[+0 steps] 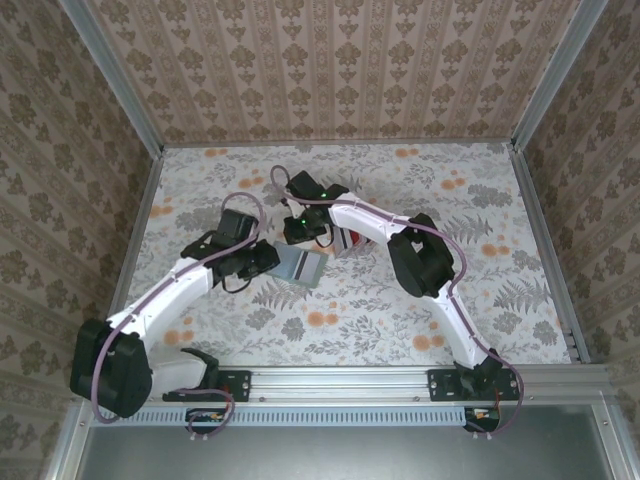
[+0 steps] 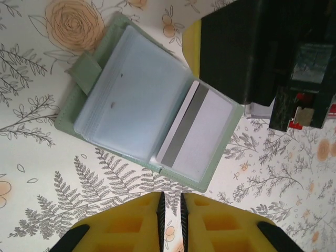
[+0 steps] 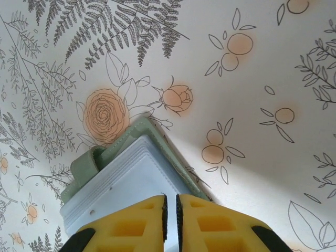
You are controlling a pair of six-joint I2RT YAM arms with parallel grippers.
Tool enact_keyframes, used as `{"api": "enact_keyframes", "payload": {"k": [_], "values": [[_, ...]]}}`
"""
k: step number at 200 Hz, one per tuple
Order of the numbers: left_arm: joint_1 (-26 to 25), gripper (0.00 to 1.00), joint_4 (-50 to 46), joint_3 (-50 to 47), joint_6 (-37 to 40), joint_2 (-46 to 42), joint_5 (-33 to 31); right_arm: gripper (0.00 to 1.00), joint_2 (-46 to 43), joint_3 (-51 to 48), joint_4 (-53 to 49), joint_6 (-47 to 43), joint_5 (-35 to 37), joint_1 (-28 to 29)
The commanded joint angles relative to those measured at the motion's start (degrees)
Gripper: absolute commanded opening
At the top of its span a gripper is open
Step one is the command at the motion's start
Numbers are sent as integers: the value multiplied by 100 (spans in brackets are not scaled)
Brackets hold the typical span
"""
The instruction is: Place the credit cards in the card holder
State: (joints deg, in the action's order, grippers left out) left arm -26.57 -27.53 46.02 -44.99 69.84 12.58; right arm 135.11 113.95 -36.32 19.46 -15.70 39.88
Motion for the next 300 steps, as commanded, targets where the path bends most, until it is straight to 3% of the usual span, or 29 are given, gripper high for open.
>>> {"api": "enact_keyframes", "payload": {"k": [1,41,115,136,179,228,300], "values": [[4,19,-183,275,225,189,88,16,-273,160,-179,13,-130,-58],[173,21,45,802,471,768,233,20,-1040,-257,1,93,-42,-351],[81,34,256,2311,871,2569,965,30,-2945,-2717,819,421,296,-1661],[-205,37,256,2719,931,3104,1172,34,-3191,-3166,892,428,333,-2047],[-502,40,224,3447,1049,3914,1387,40,-3120,-3342,764,317,284,-2440],[-582,40,284,3749,965,4578,1584,42,-2676,-3127,611,280,-196,-2428],[-669,40,362,3766,880,4805,1640,42,-2533,-2956,292,165,-416,-2218]]}}
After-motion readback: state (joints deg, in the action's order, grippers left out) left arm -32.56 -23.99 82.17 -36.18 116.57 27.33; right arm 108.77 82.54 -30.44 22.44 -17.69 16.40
